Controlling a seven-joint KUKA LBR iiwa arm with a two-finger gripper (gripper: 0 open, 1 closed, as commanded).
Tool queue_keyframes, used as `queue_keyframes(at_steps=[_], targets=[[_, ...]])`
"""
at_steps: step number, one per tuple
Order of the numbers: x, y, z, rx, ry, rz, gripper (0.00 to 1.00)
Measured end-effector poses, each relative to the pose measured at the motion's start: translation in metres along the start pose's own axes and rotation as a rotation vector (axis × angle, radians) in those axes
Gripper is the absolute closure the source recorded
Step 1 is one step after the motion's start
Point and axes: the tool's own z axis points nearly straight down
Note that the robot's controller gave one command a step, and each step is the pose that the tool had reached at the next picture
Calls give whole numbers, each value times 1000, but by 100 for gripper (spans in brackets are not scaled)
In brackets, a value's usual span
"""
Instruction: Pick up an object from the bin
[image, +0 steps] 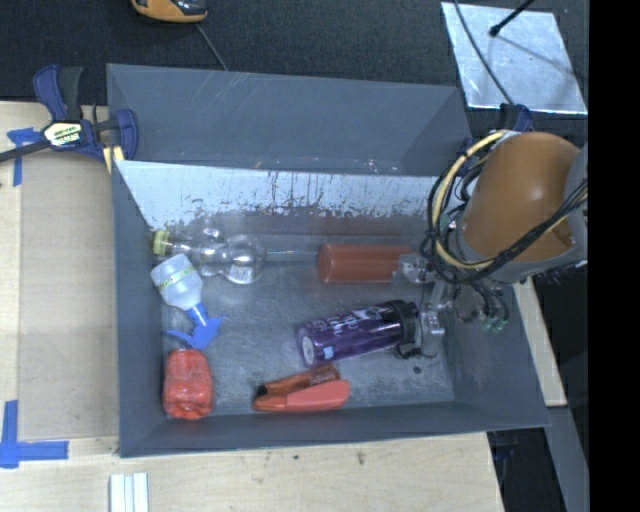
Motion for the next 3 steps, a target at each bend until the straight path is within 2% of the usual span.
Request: queue_keyframes(at_steps=[1, 2, 3], targets=[[-2, 0, -4, 1, -8, -2, 0], [-21, 17, 56, 2, -10, -102, 0], [-26, 23, 66, 1, -6, -138, 0]])
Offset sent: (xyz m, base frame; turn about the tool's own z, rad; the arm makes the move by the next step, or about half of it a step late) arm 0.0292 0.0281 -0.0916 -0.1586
